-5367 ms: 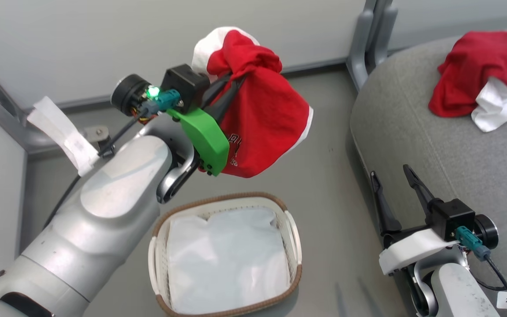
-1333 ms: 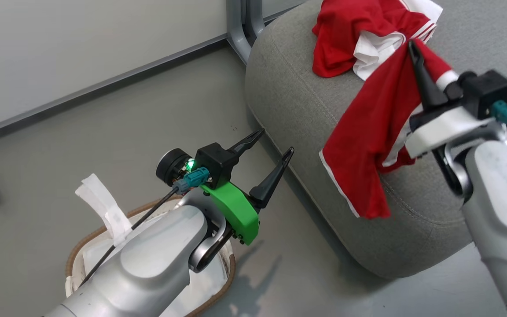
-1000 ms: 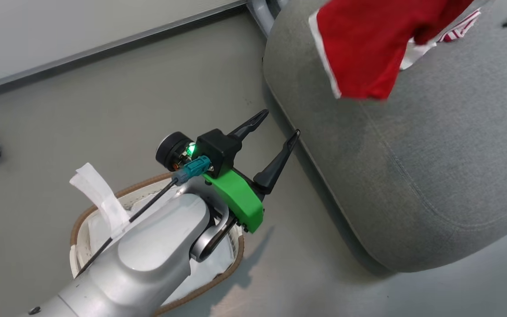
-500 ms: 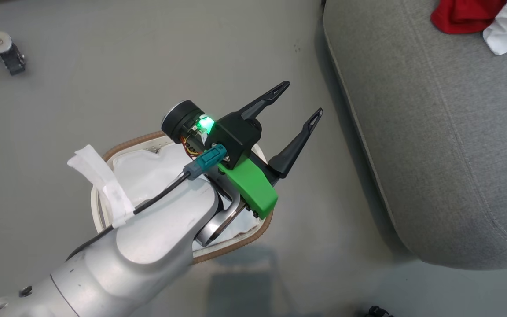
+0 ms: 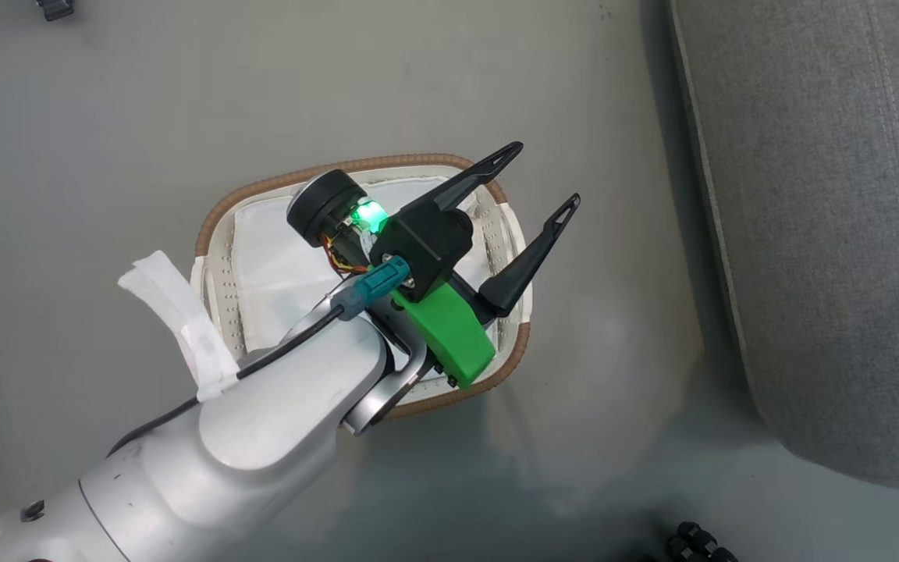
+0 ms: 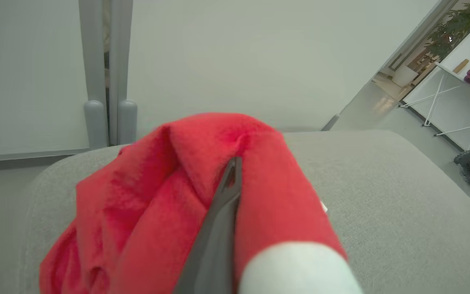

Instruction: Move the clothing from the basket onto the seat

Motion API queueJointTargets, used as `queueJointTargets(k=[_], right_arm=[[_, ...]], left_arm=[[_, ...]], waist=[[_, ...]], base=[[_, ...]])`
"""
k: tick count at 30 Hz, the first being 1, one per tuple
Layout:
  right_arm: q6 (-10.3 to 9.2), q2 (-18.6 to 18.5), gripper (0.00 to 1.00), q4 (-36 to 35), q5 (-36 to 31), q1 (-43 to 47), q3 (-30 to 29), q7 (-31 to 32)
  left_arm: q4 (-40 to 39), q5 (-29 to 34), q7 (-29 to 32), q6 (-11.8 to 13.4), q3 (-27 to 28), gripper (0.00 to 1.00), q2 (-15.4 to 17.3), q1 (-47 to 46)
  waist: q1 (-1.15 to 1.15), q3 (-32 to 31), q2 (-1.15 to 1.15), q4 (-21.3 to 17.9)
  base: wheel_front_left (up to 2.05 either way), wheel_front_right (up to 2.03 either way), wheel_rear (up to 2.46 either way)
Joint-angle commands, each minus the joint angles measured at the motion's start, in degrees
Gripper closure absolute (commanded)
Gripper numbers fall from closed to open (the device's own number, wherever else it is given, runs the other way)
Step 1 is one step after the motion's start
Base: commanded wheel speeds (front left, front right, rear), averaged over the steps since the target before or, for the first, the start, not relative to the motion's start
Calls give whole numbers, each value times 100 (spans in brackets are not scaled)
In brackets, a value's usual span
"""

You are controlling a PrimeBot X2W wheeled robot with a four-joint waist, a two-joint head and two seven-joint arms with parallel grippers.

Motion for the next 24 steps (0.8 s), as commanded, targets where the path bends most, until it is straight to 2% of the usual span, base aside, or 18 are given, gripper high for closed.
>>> queueJointTargets(k=[1, 2, 5, 6, 14, 20, 24], right_arm=[[-8, 87, 100, 98, -93, 113, -47, -91], [-8, 140, 100, 151, -115, 140, -91, -136], [-8, 349, 48, 338, -186, 267, -191, -294], [-8, 403, 0, 375, -196, 288, -215, -340], [-8, 685, 0, 559, -150, 620, -249, -632], [-8, 864, 0, 384, 43, 1228, 88, -720], [-8, 962, 0, 21, 309, 1713, 410, -726]], left_arm=[[-37, 16, 22, 53, 15, 0, 73, 10], [-50, 4, 25, 70, 14, 0, 88, 41], [-75, -34, 54, 111, 4, 0, 136, 115], [-85, -37, 62, 123, 0, 0, 147, 137], [-13, -216, -24, 183, 34, 0, 232, 378], [107, -352, -171, 219, 102, 0, 226, 600], [185, -463, -280, 245, 175, 0, 203, 788]], waist=[[-1, -10, 0, -5], [-1, -29, 0, -26], [-1, -107, 0, -101], [-1, -138, 0, -128], [-1, -609, 0, -440], [-1, -1090, 0, -570], [-1, -1428, 0, -603]], base=[[0, 0, 0], [0, 0, 0], [0, 0, 0], [0, 0, 0], [0, 0, 0], [0, 0, 0], [0, 0, 0]])
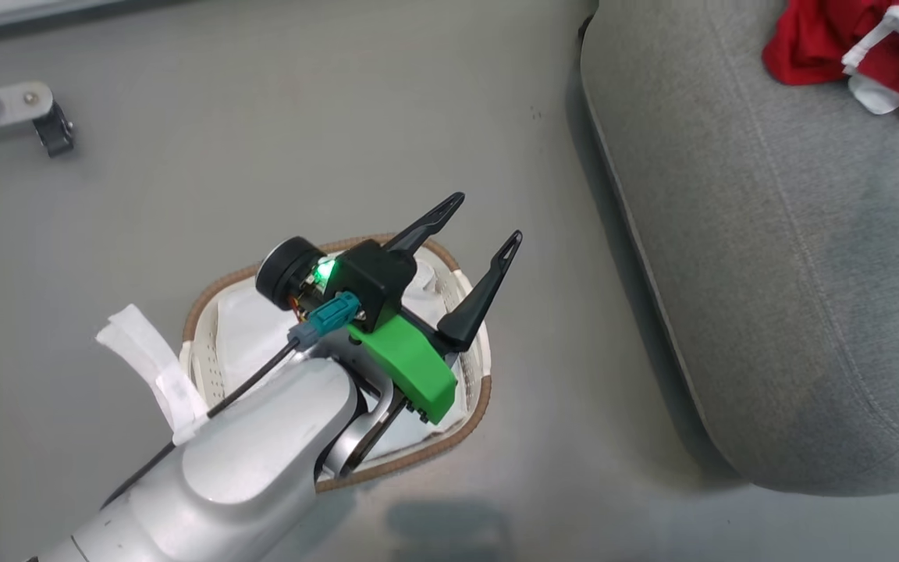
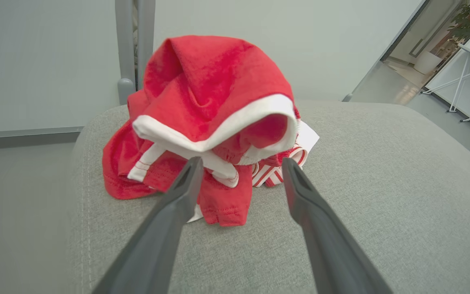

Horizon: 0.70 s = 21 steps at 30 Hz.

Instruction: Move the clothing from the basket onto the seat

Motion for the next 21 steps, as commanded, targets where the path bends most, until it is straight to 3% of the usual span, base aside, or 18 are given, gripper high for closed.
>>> queueJointTargets(k=[1, 12, 21], right_arm=[[-8, 31, 0, -123, 120, 243, 107, -22], [-8, -14, 0, -846, 552, 769, 678, -17], [-8, 478, 0, -1052, 484, 1032, 836, -9]], left_arm=[[44, -54, -62, 30, 39, 0, 21, 140], [384, -309, -264, 169, 606, 0, -52, 812], [385, -18, -268, 327, 1732, 0, -89, 1649]], waist=[[0, -429, 0, -123], [0, -1252, 0, 120], [0, -1697, 0, 628]], base=[[0, 0, 0], [0, 0, 0], [0, 0, 0]])
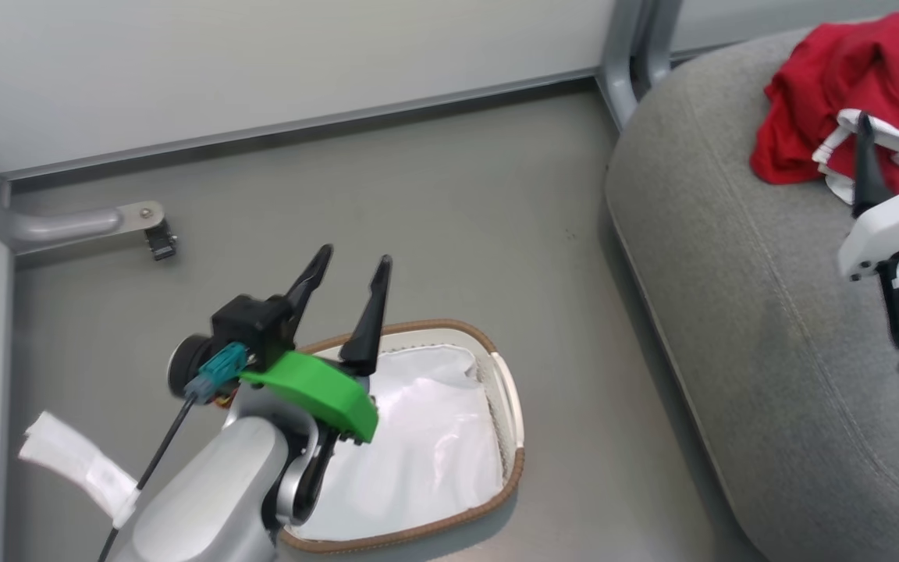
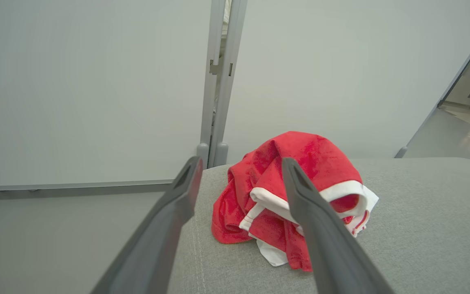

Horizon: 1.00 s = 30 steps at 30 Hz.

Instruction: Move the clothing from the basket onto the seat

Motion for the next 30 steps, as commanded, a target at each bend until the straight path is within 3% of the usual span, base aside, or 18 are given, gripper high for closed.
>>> queueJointTargets(k=[1, 6, 17, 30], right_arm=[[-8, 81, 0, -57, -12, 177, 1, -14], [-8, 468, 0, -437, -3, 610, -9, -23], [-8, 1286, 0, -2077, 17, 2276, 37, -26], [-8, 1403, 0, -3093, 441, 3889, 304, -27]], left_arm=[[-40, 65, -18, 34, 150, 0, 4, 242], [-100, 298, -11, 146, 714, 0, 75, 845], [-381, 641, -11, 232, 1852, 0, -63, 2059], [-597, 1069, -12, 25, 2656, 0, -392, 3020]], waist=[[0, -293, 0, 339], [0, -445, 0, 584], [0, -727, 0, 846], [0, -966, 0, 971]], base=[[0, 0, 0], [0, 0, 0], [0, 0, 0], [0, 0, 0]])
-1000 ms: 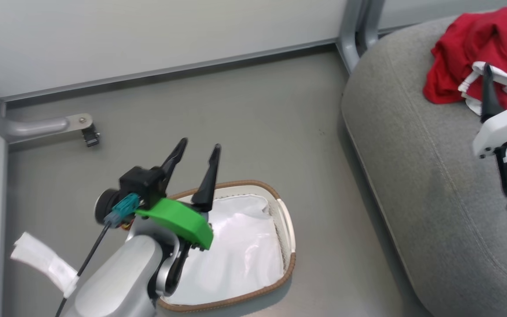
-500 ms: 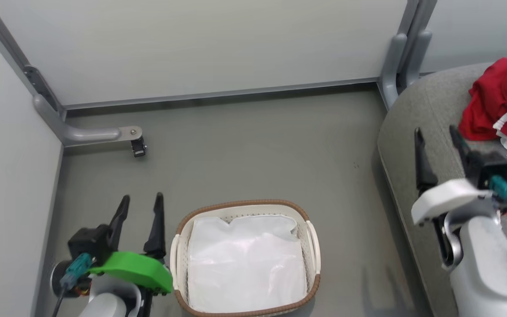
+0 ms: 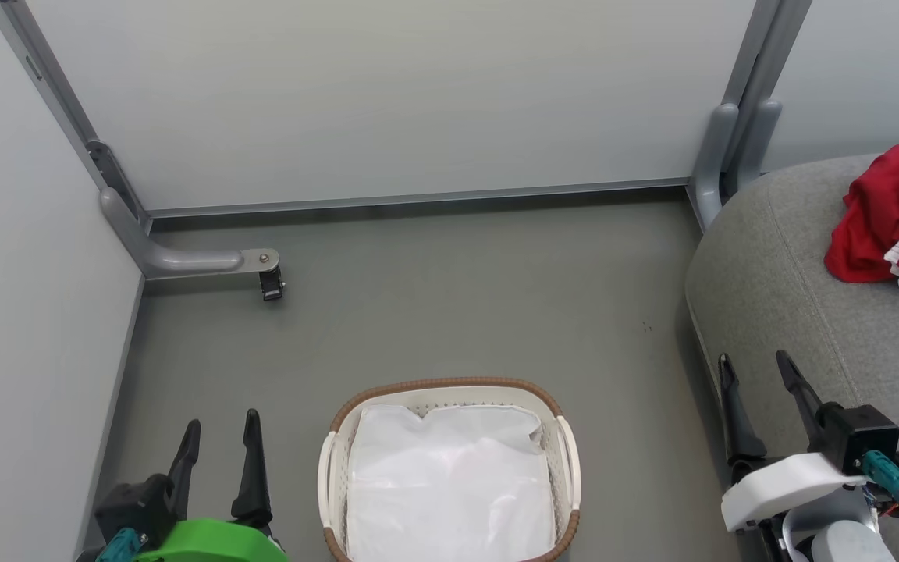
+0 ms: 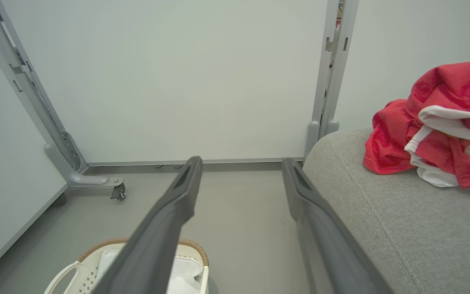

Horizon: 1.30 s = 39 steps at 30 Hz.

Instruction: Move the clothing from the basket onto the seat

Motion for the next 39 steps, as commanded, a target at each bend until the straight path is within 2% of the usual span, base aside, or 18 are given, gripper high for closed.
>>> queueJointTargets(k=[1, 11, 38, 39], right_arm=[[-8, -23, 0, -77, 50, 129, 42, -23], [-8, -20, 0, -170, 328, 471, 243, -24], [-8, -20, 0, -46, 320, 584, 398, -24], [0, 5, 100, -42, 312, 528, 402, 1]], left_arm=[[16, 61, -2, -24, 59, 0, -24, 132], [103, 226, -2, -164, 316, 0, -118, 533], [139, 429, -2, -372, 545, 0, -351, 629], [150, 400, 3, -357, 517, 100, -341, 552]], waist=[[1, -24, 0, 15], [1, -115, 0, 19], [1, -220, 0, 42], [1, -221, 0, 42]], base=[[0, 0, 0], [0, 0, 0], [0, 0, 0], [0, 0, 0]])
